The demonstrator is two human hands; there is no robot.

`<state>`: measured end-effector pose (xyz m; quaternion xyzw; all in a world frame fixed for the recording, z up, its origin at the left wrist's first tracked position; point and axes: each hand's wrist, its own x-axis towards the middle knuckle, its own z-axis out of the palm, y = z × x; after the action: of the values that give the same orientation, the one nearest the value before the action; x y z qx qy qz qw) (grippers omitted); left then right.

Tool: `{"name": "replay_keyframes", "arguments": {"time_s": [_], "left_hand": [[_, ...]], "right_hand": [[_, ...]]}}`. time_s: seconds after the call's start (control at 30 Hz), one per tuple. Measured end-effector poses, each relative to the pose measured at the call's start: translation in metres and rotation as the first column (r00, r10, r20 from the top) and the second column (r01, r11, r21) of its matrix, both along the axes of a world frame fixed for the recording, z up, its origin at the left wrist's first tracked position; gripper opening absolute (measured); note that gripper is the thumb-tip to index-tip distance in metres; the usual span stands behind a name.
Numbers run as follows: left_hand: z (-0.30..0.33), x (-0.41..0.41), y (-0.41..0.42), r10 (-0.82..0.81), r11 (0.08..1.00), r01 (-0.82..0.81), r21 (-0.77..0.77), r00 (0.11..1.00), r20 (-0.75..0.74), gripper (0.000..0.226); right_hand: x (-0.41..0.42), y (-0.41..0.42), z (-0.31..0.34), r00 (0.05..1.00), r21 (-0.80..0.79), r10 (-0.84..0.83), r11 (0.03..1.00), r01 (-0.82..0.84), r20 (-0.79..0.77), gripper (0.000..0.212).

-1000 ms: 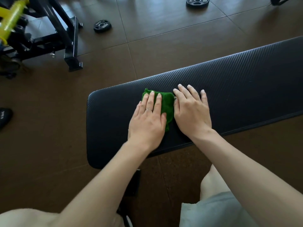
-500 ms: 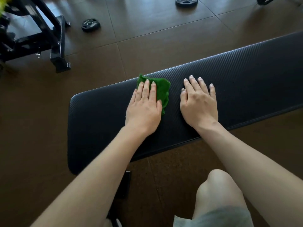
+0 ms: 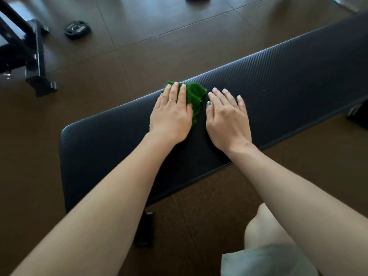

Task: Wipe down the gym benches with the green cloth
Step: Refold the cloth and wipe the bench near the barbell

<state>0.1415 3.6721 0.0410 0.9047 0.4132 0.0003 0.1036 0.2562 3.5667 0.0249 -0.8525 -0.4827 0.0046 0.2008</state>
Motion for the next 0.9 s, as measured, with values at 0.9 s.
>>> {"name": "replay_keyframes", "arguments": {"time_s": [0.9], "left_hand": [[0.005, 0.008, 0.061, 0.072, 0.996, -0.070, 0.057, 0.997, -0.035, 0.037]], "right_hand": [[-0.004, 0.010, -0.004, 0.994, 0.031, -0.084, 0.996, 0.082, 0.063, 0.054]]}}
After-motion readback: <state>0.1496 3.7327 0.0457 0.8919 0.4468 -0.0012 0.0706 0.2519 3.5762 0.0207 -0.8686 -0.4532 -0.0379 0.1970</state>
